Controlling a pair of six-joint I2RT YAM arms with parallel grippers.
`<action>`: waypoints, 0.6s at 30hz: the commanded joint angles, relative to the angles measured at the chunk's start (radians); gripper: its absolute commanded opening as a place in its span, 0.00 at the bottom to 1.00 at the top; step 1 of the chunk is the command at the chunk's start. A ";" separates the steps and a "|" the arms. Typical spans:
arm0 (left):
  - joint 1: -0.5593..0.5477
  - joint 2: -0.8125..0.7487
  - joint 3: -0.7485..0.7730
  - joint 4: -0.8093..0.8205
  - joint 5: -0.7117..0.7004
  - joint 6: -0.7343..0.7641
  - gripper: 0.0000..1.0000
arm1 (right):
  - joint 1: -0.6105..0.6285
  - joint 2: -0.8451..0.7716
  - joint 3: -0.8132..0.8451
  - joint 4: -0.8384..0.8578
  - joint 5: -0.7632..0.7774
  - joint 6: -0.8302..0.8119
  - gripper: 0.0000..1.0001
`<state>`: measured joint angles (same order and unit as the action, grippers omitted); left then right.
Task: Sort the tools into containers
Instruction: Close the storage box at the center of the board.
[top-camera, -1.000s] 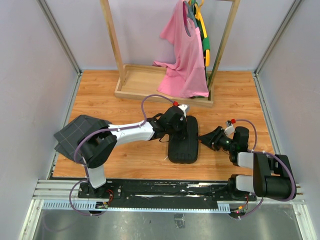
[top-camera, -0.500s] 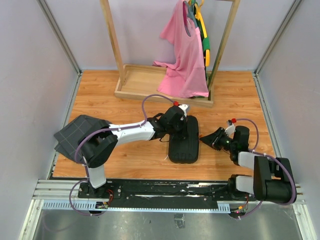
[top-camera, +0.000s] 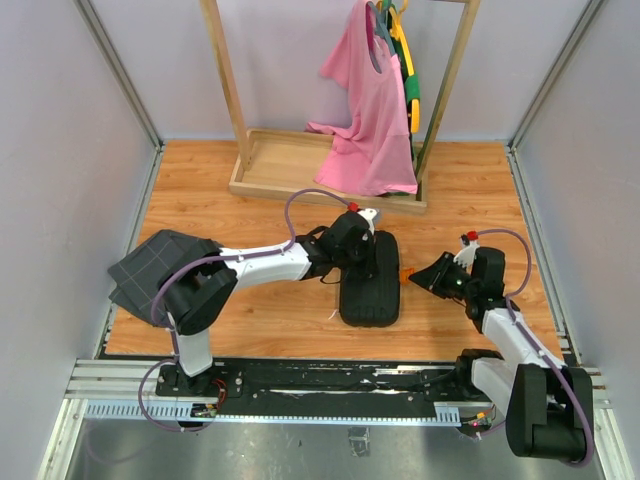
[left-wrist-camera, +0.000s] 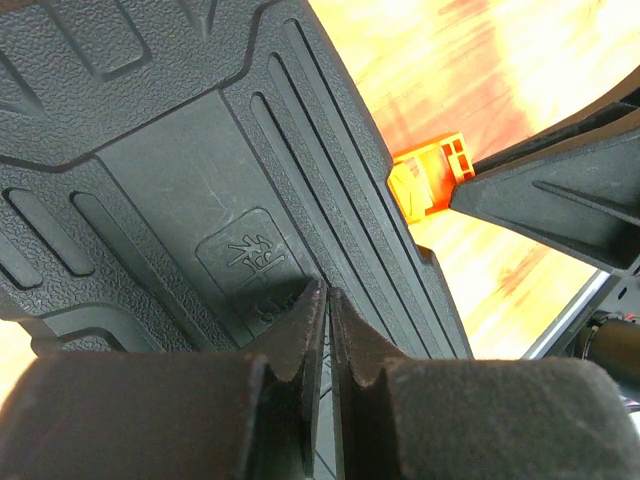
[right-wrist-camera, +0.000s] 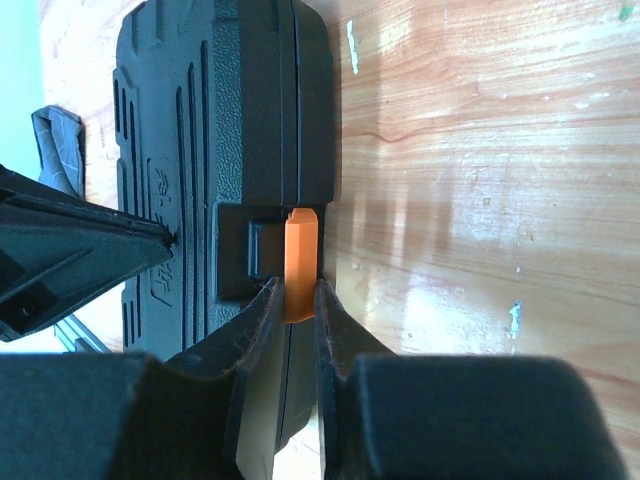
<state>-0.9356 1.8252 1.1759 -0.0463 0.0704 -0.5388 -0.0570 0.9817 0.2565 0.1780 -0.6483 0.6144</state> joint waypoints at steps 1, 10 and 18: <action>-0.023 0.066 -0.012 -0.084 0.012 0.006 0.11 | 0.000 -0.039 0.048 -0.088 0.019 -0.070 0.01; -0.029 0.068 -0.012 -0.081 0.009 0.003 0.11 | 0.004 -0.116 0.075 -0.122 -0.031 -0.073 0.01; -0.035 0.075 -0.007 -0.076 0.010 0.003 0.11 | 0.027 -0.150 0.085 -0.087 -0.077 -0.053 0.04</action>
<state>-0.9501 1.8397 1.1824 -0.0227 0.0818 -0.5465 -0.0513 0.8680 0.2771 0.0296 -0.6353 0.5522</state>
